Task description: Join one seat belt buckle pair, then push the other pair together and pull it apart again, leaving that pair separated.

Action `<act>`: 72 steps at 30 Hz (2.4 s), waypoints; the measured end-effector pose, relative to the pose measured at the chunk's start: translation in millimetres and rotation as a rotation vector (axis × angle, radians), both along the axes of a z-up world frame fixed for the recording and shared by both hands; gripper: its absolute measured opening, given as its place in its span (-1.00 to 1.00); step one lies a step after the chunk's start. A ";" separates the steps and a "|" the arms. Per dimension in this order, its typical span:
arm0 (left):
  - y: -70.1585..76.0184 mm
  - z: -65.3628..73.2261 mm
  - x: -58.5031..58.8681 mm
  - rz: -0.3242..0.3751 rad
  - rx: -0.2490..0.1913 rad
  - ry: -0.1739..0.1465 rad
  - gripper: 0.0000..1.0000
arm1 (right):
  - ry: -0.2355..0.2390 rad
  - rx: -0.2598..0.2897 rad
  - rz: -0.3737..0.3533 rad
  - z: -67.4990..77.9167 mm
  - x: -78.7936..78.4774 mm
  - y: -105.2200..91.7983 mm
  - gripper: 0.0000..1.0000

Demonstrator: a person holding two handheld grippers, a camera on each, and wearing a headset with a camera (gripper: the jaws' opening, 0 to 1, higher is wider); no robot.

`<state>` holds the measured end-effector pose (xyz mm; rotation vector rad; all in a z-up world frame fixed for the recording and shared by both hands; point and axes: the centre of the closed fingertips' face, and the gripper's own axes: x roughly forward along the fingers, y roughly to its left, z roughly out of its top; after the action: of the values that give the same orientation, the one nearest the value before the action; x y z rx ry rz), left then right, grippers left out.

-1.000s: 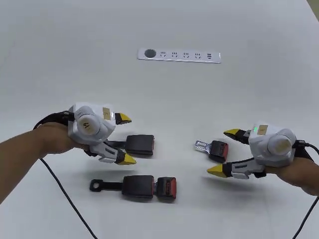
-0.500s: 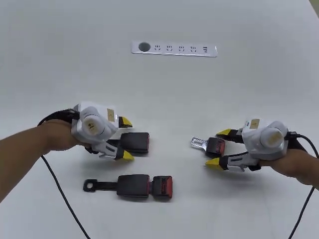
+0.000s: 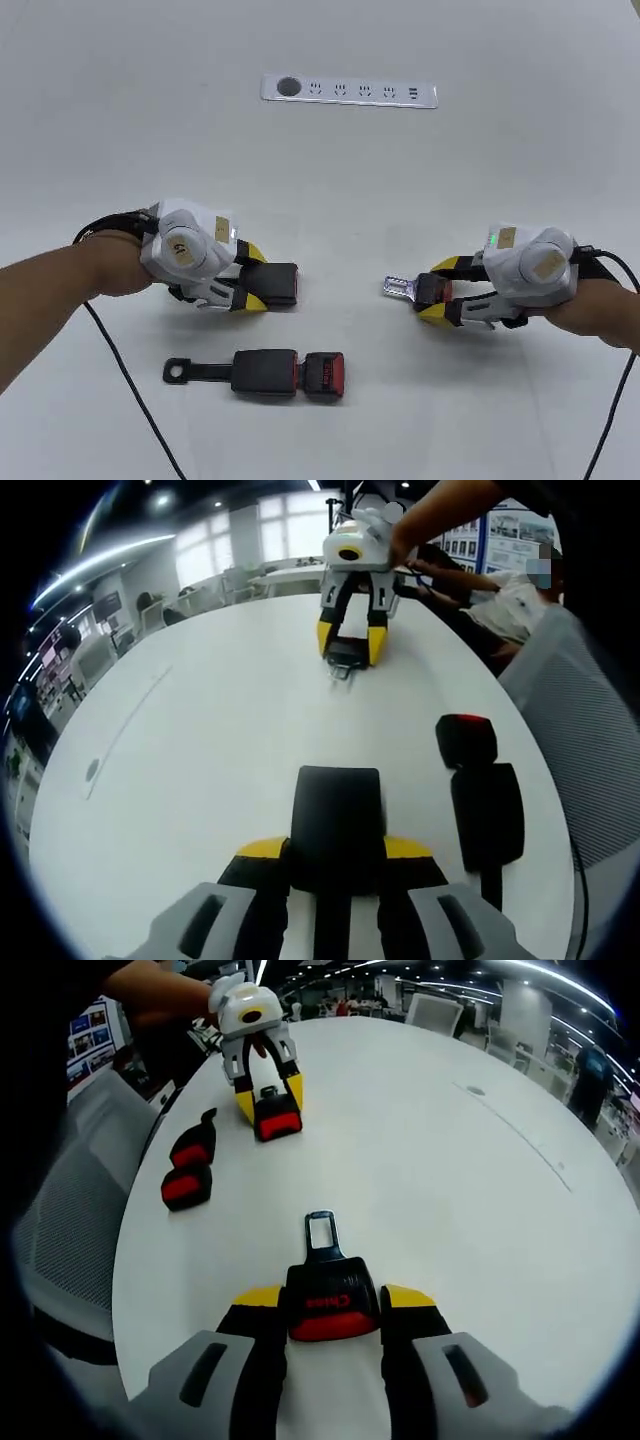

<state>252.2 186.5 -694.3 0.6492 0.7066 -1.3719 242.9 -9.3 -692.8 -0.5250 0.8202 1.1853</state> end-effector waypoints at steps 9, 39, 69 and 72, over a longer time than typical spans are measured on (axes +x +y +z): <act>-3.1 3.2 -1.4 -0.015 0.006 0.013 -0.31 | 0.004 -0.016 0.007 -1.2 0.8 0.3 -0.30; -1.1 5.0 -7.0 -0.014 0.021 0.014 -0.31 | -0.016 0.062 0.115 5.3 -2.3 86.3 -0.30; -6.6 3.6 -9.6 -0.063 0.021 0.025 -0.31 | -0.007 0.102 0.172 5.7 -2.8 127.2 -0.30; -6.8 3.2 -9.5 -0.070 0.029 0.030 -0.31 | -0.009 0.101 0.169 3.9 -1.2 128.2 -0.30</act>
<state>242.7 179.7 -691.1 0.6835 0.7351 -1.4407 241.7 118.9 -688.9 -0.5241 0.7145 1.3715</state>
